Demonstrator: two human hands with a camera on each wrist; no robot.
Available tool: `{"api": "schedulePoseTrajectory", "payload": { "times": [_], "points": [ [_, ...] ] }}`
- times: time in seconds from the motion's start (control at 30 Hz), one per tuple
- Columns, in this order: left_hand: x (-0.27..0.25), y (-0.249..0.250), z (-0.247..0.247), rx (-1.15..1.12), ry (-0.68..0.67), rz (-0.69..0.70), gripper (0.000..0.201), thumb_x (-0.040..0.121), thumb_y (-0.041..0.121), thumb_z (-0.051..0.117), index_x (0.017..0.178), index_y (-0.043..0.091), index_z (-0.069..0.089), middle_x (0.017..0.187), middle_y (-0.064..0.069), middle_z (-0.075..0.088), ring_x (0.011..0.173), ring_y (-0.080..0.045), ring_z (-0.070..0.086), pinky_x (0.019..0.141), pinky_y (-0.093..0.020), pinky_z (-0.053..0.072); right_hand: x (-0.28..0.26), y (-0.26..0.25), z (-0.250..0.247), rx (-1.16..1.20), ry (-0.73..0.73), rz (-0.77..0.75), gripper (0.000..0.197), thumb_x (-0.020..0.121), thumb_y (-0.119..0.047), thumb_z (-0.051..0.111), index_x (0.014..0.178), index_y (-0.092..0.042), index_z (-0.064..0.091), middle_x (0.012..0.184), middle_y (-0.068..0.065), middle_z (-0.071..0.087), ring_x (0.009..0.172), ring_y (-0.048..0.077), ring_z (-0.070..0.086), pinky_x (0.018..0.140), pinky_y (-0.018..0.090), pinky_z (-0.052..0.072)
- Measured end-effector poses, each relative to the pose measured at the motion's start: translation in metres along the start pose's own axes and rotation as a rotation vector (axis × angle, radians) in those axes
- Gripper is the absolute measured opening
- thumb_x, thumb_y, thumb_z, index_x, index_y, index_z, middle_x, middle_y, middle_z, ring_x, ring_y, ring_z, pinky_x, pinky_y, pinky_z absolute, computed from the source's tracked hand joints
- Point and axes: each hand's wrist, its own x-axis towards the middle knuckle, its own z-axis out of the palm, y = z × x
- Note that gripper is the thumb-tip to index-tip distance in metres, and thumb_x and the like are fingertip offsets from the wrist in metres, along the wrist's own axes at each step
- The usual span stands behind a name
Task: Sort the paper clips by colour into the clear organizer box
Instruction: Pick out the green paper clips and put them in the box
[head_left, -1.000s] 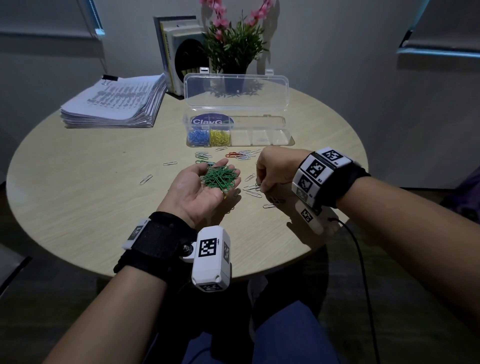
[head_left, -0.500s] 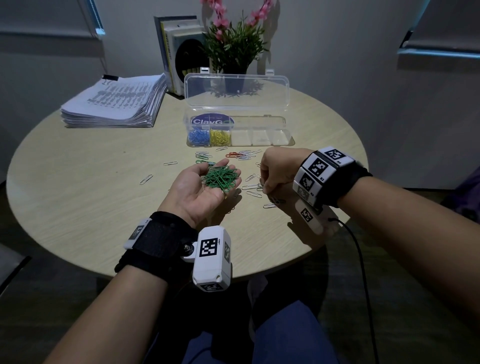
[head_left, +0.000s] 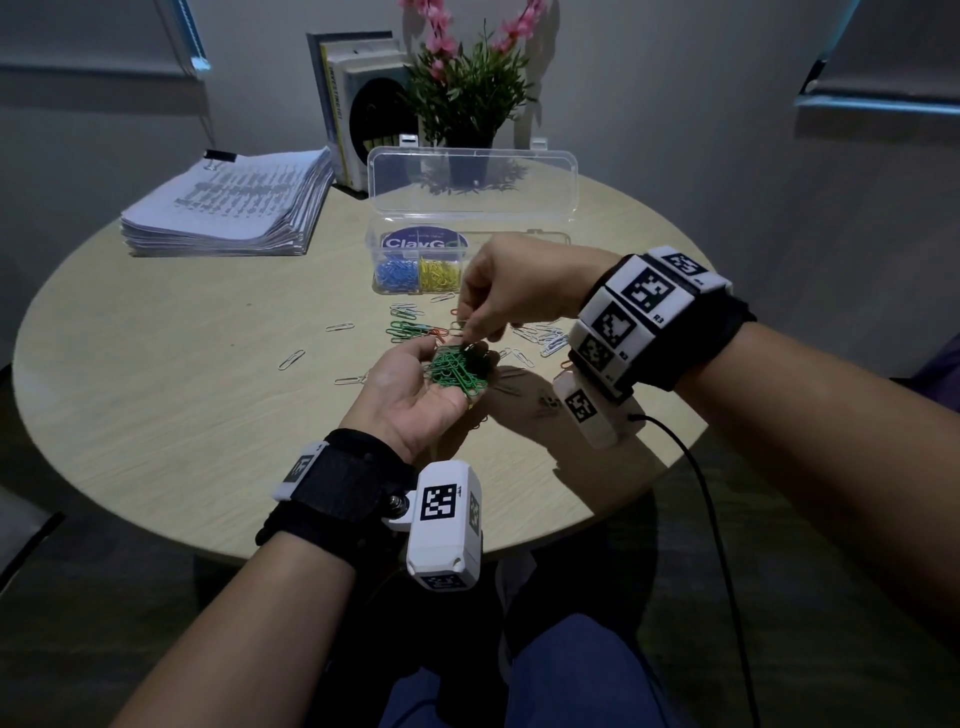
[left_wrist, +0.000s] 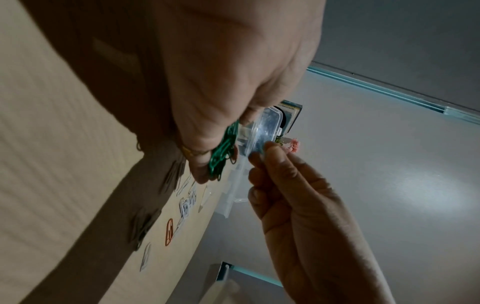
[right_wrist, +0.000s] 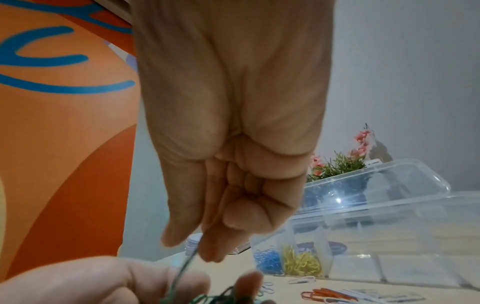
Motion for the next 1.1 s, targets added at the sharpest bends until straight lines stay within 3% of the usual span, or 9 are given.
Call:
{"api": "schedulePoseTrajectory", "payload": {
  "times": [0.13,0.23,0.37,0.43,0.53,0.6,0.73,0.93,1.1],
  "points": [
    [-0.001,-0.002,0.001,-0.027,-0.012,-0.002,0.035,0.101,0.018,0.031,0.099,-0.009,0.054,0.1,-0.026,0.057,0.102,-0.033,0.055,0.098,-0.046,0.042,-0.001,-0.004,-0.001,-0.035,0.046,-0.014,0.014,0.085,-0.017,0.071,0.096,-0.01,0.073,0.074,0.0,0.071,0.063,0.01,0.066,0.052,0.013,0.052],
    [0.002,-0.002,-0.001,0.031,0.014,0.002,0.039,0.101,0.019,0.03,0.096,-0.007,0.058,0.096,-0.024,0.058,0.098,-0.032,0.056,0.087,-0.047,0.043,-0.007,0.01,-0.003,-0.078,0.084,0.083,0.011,0.086,-0.009,0.068,0.095,-0.007,0.073,0.068,0.0,0.067,0.056,0.007,0.061,0.049,0.013,0.051],
    [0.002,-0.003,-0.002,0.061,0.013,-0.001,0.039,0.101,0.02,0.028,0.096,-0.004,0.059,0.091,-0.022,0.059,0.091,-0.033,0.057,0.088,-0.045,0.042,-0.018,0.035,0.005,-0.234,-0.044,0.267,0.01,0.08,-0.004,0.071,0.086,-0.011,0.075,0.059,-0.004,0.063,0.052,0.008,0.058,0.056,0.024,0.054],
    [0.002,-0.004,-0.001,0.064,0.006,0.003,0.04,0.101,0.02,0.027,0.097,-0.004,0.059,0.092,-0.022,0.058,0.091,-0.034,0.056,0.09,-0.045,0.041,-0.022,0.043,0.011,-0.308,-0.09,0.34,0.001,0.076,-0.011,0.075,0.076,-0.011,0.074,0.056,-0.004,0.062,0.052,0.01,0.057,0.067,0.032,0.057],
    [0.001,-0.004,0.0,0.078,0.006,0.01,0.041,0.102,0.02,0.027,0.097,-0.005,0.059,0.095,-0.023,0.058,0.093,-0.035,0.056,0.091,-0.045,0.041,-0.023,0.051,0.02,-0.371,-0.126,0.399,0.029,0.072,-0.031,0.078,0.084,-0.005,0.075,0.066,0.004,0.068,0.057,0.017,0.06,0.072,0.035,0.058],
    [0.001,-0.003,0.0,0.081,0.006,0.01,0.041,0.102,0.02,0.027,0.097,-0.005,0.059,0.094,-0.023,0.059,0.093,-0.035,0.057,0.089,-0.045,0.042,-0.022,0.052,0.024,-0.36,-0.135,0.397,0.034,0.074,-0.033,0.078,0.091,-0.005,0.073,0.082,0.008,0.072,0.059,0.018,0.061,0.075,0.038,0.058],
    [0.0,-0.001,-0.001,0.078,0.005,0.016,0.042,0.101,0.02,0.027,0.097,-0.006,0.06,0.096,-0.023,0.059,0.095,-0.035,0.057,0.088,-0.046,0.042,-0.019,0.053,0.026,-0.347,-0.117,0.388,0.023,0.075,-0.026,0.072,0.092,-0.01,0.072,0.076,0.002,0.066,0.064,0.018,0.059,0.075,0.037,0.057],
    [0.0,-0.001,-0.001,0.074,0.008,0.014,0.041,0.101,0.02,0.028,0.098,-0.006,0.06,0.099,-0.024,0.059,0.096,-0.035,0.056,0.09,-0.046,0.042,-0.02,0.053,0.014,-0.292,-0.067,0.387,0.007,0.072,-0.021,0.07,0.073,-0.015,0.07,0.063,-0.001,0.061,0.055,0.015,0.051,0.06,0.028,0.045],
    [-0.001,-0.001,0.0,0.08,0.015,0.013,0.041,0.101,0.019,0.028,0.098,-0.006,0.059,0.096,-0.023,0.059,0.094,-0.035,0.057,0.084,-0.046,0.044,-0.022,0.061,0.013,-0.309,-0.029,0.42,0.013,0.077,-0.017,0.071,0.084,-0.005,0.073,0.062,0.0,0.063,0.055,0.015,0.054,0.065,0.031,0.052]
  ]
}}
